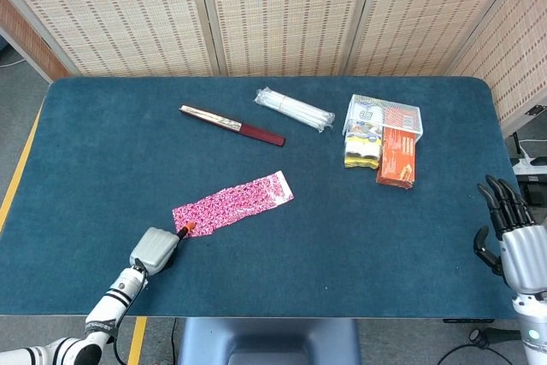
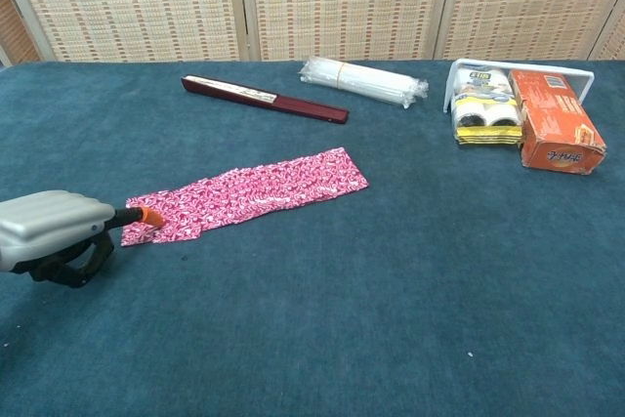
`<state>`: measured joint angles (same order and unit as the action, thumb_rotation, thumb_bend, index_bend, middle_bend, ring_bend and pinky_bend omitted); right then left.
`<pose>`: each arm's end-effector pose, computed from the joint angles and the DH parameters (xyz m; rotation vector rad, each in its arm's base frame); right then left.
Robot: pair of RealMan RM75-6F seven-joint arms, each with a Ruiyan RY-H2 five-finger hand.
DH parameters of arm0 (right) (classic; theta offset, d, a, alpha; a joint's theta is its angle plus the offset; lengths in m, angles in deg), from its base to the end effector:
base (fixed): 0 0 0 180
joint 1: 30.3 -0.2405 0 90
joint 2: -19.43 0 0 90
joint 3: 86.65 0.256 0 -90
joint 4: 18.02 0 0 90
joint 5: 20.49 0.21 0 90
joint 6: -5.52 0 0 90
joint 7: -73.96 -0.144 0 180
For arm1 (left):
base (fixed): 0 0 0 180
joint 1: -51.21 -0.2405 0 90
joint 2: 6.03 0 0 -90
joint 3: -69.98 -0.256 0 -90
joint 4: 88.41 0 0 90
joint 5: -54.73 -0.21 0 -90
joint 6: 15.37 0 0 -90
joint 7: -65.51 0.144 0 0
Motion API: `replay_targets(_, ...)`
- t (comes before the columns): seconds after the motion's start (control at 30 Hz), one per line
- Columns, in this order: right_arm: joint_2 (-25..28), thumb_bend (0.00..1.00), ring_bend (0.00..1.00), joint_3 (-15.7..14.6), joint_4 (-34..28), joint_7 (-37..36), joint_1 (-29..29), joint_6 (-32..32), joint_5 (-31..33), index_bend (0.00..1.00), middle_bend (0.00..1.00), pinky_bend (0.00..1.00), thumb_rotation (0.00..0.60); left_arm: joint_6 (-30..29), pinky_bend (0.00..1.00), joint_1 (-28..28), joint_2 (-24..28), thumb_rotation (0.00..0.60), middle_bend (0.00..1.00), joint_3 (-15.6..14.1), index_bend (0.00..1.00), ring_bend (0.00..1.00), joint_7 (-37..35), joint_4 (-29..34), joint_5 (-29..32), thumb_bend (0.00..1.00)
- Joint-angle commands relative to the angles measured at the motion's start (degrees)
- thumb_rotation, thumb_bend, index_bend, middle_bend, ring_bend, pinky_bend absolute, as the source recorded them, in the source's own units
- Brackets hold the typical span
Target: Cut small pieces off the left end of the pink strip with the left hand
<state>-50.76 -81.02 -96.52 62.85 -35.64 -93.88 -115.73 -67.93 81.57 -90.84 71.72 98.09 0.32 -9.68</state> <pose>-0.3055 -0.1882 0.1751 1.3512 -0.6604 1.2290 -0.2343 0.2671 -0.0232 -1.9881 -0.9277 -0.5297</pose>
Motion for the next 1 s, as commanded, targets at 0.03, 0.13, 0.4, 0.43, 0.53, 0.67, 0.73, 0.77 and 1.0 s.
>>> replay_targets(0.03,0.0,0.77,0.0,-0.1,-0.1,0.1,0.0,0.1,0.0,0.0,0.0,0.17,0.6,-0.7,0.69,-0.1,0.5,0.6,0.72,-0.3,0.15,0.79,0.6,0.6,0.8,0.83)
replay_targets(0.13,0.1,0.77,0.0,-0.2,-0.2,0.1,0.0,0.2,-0.1,0.0,0.0,0.17,0.6,-1.4,0.69,-0.1,1.0,0.6,0.72,-0.6,0.16,0.79,1.0,1.0,1.6,0.83)
replay_targets(0.4,0.2,0.77,0.0,-0.4,-0.2,0.2,-0.1,0.6,-0.3,0.0,0.0,0.17,0.6,-3.3,0.69,-0.8,2.7,0.6,0.72,-1.6,0.17,0.79,1.5,1.9,3.3,0.83)
replay_targets(0.43,0.2,0.77,0.0,-0.4,-0.2,0.2,-0.1,0.7,-0.3,0.0,0.0,0.17,0.6,-3.6,0.69,-1.0,2.9,0.6,0.72,-1.7,0.17,0.79,1.5,2.0,3.5,0.83)
replay_targets(0.53,0.3,0.77,0.0,-0.6,-0.2,0.2,-0.1,0.8,-0.4,0.0,0.0,0.17,0.6,-4.5,0.69,-1.6,3.9,0.6,0.72,-2.3,0.18,0.79,1.5,2.2,3.8,0.83)
replay_targets(0.67,0.3,0.77,0.0,-0.6,-0.2,0.4,-0.2,0.8,-0.5,0.0,0.0,0.17,0.6,-6.0,0.69,-2.7,5.4,0.6,0.72,-3.1,0.18,0.79,1.3,2.8,4.3,0.83)
replay_targets(0.73,0.2,0.77,0.0,-0.6,-0.2,0.4,-0.2,0.9,-0.5,0.0,0.0,0.17,0.6,-6.5,0.69,-3.0,6.0,0.6,0.72,-3.1,0.19,0.79,1.0,3.1,4.6,0.83)
replay_targets(0.77,0.2,0.77,0.0,-0.6,-0.2,0.5,-0.2,0.9,-0.5,0.0,0.0,0.17,0.6,-6.8,0.69,-3.2,6.2,0.6,0.72,-3.0,0.19,0.79,0.8,3.1,4.9,0.83)
replay_targets(1.0,0.2,0.77,0.0,-0.7,-0.3,0.9,-0.4,1.5,-0.4,0.0,0.0,0.17,0.6,-11.6,0.69,-3.6,5.8,0.6,0.72,-1.2,0.19,0.79,1.8,3.3,4.3,0.83)
